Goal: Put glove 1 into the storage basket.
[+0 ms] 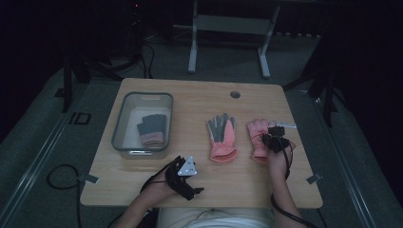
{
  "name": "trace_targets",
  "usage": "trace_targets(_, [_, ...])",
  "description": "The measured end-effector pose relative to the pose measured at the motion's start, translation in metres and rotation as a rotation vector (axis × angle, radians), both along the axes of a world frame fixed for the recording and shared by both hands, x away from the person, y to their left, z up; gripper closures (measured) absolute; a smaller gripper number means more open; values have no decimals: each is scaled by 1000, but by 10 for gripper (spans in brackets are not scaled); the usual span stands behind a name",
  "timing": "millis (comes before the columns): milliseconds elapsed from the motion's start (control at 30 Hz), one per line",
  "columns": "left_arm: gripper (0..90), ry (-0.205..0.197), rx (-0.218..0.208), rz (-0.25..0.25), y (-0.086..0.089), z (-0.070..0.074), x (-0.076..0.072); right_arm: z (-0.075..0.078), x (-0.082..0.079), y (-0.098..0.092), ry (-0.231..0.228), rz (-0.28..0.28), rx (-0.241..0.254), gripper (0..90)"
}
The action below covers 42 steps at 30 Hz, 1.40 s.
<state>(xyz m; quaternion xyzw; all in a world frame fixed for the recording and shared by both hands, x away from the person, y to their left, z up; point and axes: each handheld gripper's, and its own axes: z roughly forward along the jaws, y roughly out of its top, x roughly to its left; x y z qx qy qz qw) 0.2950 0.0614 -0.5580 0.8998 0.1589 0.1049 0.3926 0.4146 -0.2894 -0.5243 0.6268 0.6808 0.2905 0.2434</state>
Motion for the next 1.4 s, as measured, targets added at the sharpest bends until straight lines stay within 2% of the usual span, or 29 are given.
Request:
trace_targets(100, [37,-2,5,-2,0,0,-1,-1,2,0,0,-2,5,843])
trace_targets(267, [37,0,1,1,0,0,0,-1,6,2,-2,-1,-19,820])
trace_targets(400, [37,5,1,-1,-1,0,0,9,4,1,-24,17,-25,768])
trace_targets(500, [37,8,3,-2,0,0,0,18,2,-2,-40,75,-35,710])
trace_targets(533, [37,8,4,-3,0,0,0,21,1,-3,-48,109,-42,688])
trace_targets(600, [37,8,2,-3,0,0,0,27,1,-5,-46,158,-70,668])
trace_targets(700, [38,4,5,-5,-1,0,-1,32,1,-10,-52,201,-67,661])
trace_targets(800, [38,2,7,-5,-1,0,-1,39,2,-18,-58,272,-82,650])
trace_targets(833, [38,2,6,-5,-1,0,-1,39,3,-20,-52,288,-104,646])
trace_targets(867, [38,2,6,-5,-1,0,-1,39,5,-22,-39,307,-130,645])
trace_targets(933, [38,1,9,-5,-1,0,-1,38,6,-24,-29,320,-140,643])
trace_targets(1167, [38,3,6,-3,-1,0,-1,23,10,-22,-11,323,-114,625])
trace_targets(1300, [38,3,1,-3,0,0,-1,11,12,-17,13,319,-146,625])
trace_targets(1333, [38,5,0,-3,0,0,-1,8,12,-16,15,320,-157,636])
trace_targets(1400, [38,4,1,-1,0,0,-1,4,11,-16,11,309,-143,691])
